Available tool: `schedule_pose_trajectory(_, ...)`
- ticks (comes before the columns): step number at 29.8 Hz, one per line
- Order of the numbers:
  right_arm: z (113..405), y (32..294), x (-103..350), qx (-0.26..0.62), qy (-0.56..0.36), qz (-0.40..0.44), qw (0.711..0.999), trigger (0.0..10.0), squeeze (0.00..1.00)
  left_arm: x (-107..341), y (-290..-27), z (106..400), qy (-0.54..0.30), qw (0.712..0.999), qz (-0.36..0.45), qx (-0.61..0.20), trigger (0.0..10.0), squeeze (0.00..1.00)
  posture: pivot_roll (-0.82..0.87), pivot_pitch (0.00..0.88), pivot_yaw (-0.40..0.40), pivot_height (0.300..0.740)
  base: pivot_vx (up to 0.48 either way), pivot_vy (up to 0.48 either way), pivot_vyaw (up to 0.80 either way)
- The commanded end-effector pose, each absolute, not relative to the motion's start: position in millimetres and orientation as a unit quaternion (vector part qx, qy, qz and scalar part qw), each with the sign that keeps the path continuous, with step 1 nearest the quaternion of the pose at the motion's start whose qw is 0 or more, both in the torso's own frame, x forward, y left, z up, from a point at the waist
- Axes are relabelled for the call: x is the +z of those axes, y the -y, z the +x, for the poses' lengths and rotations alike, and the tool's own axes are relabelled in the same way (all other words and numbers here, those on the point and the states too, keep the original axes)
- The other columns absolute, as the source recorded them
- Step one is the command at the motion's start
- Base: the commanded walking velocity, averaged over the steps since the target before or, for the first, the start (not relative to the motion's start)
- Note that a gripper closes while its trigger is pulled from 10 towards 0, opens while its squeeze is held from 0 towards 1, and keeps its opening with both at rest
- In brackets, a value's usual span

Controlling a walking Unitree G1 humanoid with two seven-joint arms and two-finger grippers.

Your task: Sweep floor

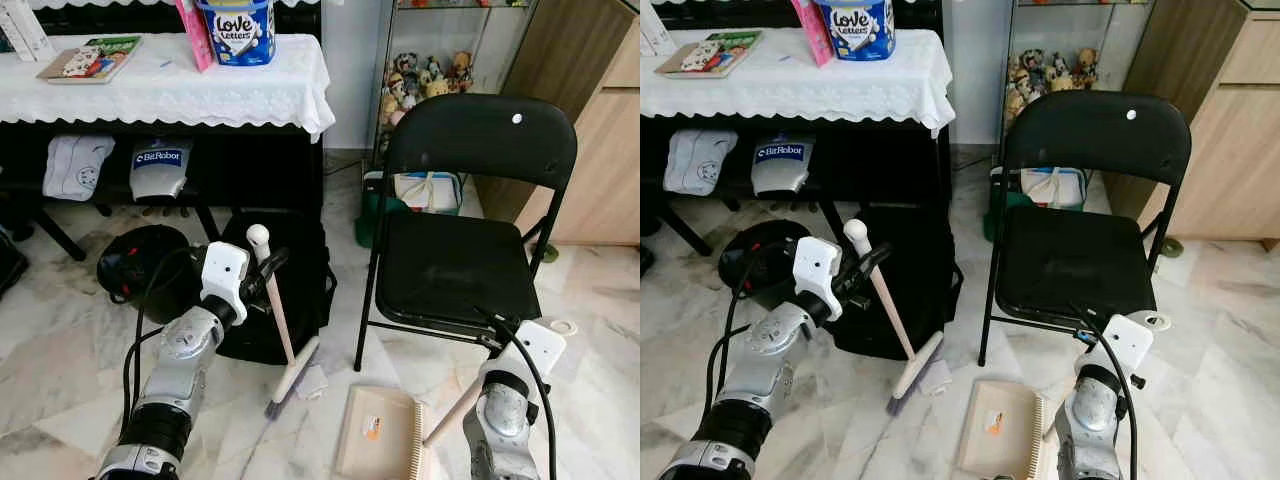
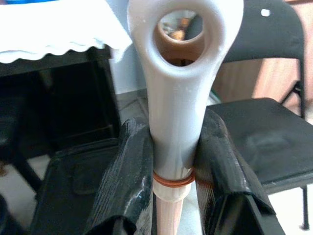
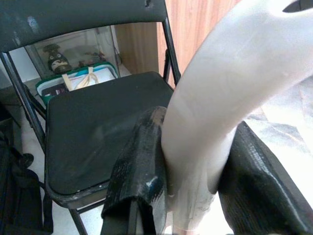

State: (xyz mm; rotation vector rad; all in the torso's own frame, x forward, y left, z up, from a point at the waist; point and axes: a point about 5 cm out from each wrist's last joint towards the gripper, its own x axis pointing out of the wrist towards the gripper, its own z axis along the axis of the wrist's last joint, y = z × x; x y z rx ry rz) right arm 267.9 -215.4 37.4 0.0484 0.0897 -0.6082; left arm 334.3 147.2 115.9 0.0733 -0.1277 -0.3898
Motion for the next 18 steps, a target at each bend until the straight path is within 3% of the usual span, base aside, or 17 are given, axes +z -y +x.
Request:
schedule_pose_trajectory(1,266,213,35,-0.302,-0.049,0.035,0.951,10.0,0.0,119,-153,337,0.078,0.981,0.044,-0.169,10.0,0.0,-0.03,0.132,0.064,0.74,0.0,0.0,0.0)
schedule_pose_trajectory(10,265,213,35,-0.301,-0.049,0.035,0.952,10.0,0.0,105,-153,337,0.052,0.984,0.049,-0.163,10.0,0.0,-0.03,0.133,0.064,0.74,0.0,0.0,0.0)
schedule_pose_trajectory(18,265,212,34,-0.301,-0.051,0.036,0.952,10.0,0.0,101,-155,337,0.024,0.975,0.066,-0.212,10.0,0.0,-0.03,0.131,0.067,0.74,0.0,0.0,0.0)
